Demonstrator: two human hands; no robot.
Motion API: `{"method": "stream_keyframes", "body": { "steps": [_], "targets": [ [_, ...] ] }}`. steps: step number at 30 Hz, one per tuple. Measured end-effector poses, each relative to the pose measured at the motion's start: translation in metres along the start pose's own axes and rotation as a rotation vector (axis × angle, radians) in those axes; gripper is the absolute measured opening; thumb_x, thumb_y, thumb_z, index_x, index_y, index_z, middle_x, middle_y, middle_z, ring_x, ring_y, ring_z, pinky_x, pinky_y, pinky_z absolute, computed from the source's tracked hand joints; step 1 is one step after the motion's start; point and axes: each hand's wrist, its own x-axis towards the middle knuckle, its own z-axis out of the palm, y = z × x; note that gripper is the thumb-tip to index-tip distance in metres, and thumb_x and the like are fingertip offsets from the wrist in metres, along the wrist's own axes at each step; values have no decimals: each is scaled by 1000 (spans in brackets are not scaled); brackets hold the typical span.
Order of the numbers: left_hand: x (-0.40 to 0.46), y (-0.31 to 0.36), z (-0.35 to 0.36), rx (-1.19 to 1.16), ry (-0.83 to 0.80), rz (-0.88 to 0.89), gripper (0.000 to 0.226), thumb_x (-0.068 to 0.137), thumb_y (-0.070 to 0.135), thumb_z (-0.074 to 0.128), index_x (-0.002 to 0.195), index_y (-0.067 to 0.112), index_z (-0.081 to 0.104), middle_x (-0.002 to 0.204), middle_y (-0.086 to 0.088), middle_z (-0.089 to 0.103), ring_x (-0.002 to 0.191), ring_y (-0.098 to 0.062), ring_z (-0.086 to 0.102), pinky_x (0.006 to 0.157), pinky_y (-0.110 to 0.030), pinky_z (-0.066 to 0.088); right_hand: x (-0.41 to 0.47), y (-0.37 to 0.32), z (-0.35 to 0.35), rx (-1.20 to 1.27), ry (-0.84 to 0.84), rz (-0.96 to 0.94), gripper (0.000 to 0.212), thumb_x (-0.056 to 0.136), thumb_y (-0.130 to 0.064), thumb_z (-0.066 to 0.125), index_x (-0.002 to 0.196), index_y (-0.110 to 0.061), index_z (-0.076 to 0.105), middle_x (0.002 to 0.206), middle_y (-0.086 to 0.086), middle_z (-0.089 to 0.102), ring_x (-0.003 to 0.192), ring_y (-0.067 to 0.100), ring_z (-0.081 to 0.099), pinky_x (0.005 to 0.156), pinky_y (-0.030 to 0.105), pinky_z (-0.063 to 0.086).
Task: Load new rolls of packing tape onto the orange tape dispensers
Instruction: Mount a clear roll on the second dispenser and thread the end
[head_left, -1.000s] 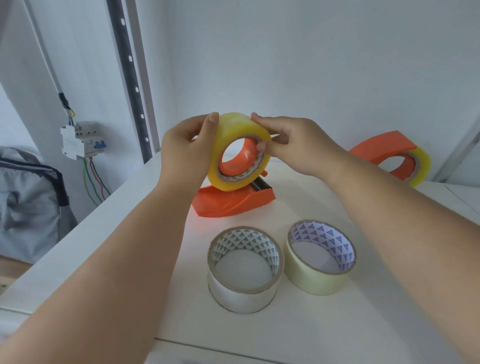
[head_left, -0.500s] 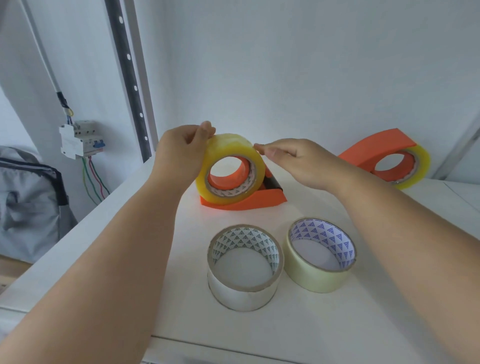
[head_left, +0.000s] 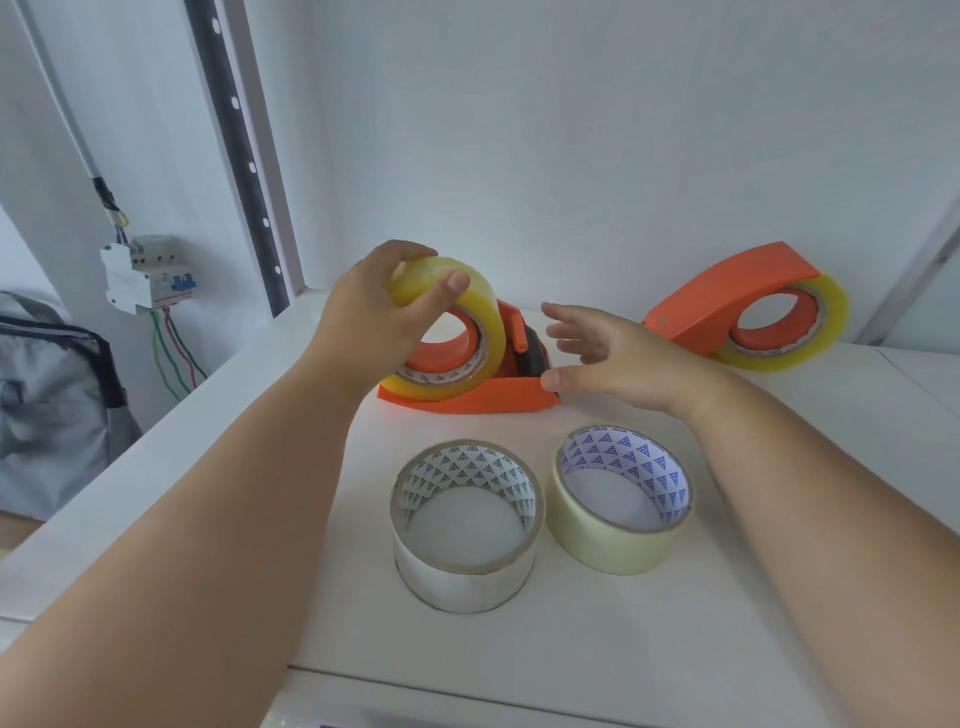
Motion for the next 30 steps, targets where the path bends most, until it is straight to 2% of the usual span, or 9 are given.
{"method": "stream_keyframes", "body": {
  "steps": [3,9,15,18,21,25,28,30],
  "targets": [
    [0,-1,2,-40,24,-12,38,87,49,56,115,24,56,92,17,58,82,1,56,65,-13,41,2,3,1,26,22,-16,78,75,-26,77,142,-28,38,134,-4,53,124,8,49,109,30,36],
    [4,-7,6,-99,8,-64,23,93,44,49,106,26,54,88,15,57,81,0,55,67,-18,42,0,6,1,26,62,-29,73,71,-29,79,136,-27,46,132,-4,57,121,8,52,105,28,38],
    [5,-10,11,-203,-19,-138,37,96,50,36,113,22,53,95,9,60,88,-4,55,78,-25,41,1,6,-1,-30,43,-33,69,69,-33,80,131,-34,49,117,-11,61,119,5,52,108,29,33],
    [2,-7,13,-220,-40,-154,47,97,51,27,122,19,50,99,4,61,88,1,55,73,-19,41,1,10,-2,-53,27,-30,71,68,-37,81,131,-36,48,119,-8,62,122,7,51,110,33,32],
    [2,-7,13,-200,-53,-163,49,97,53,23,119,20,52,101,3,62,89,-3,55,73,-19,40,1,13,-2,-34,25,-29,67,70,-36,80,129,-36,49,120,-8,61,120,8,52,109,33,34],
    [4,-13,11,-235,-58,-242,53,91,66,22,112,29,54,105,4,65,99,-13,59,91,-34,46,2,15,-4,0,39,-24,58,72,-36,78,124,-36,53,119,-8,62,118,10,54,107,35,37],
    [5,-8,11,-249,-61,-219,44,97,53,26,121,26,51,104,7,60,97,-5,56,82,-20,42,2,17,-3,-8,29,-32,55,72,-33,78,121,-35,55,120,-8,62,118,8,54,108,33,37],
    [5,-3,8,-290,-34,-166,34,99,37,33,126,27,51,107,7,59,98,-7,56,84,-21,44,2,17,-2,-7,35,-48,52,73,-30,78,119,-34,56,122,-8,61,119,6,53,109,32,36]
  ]
}}
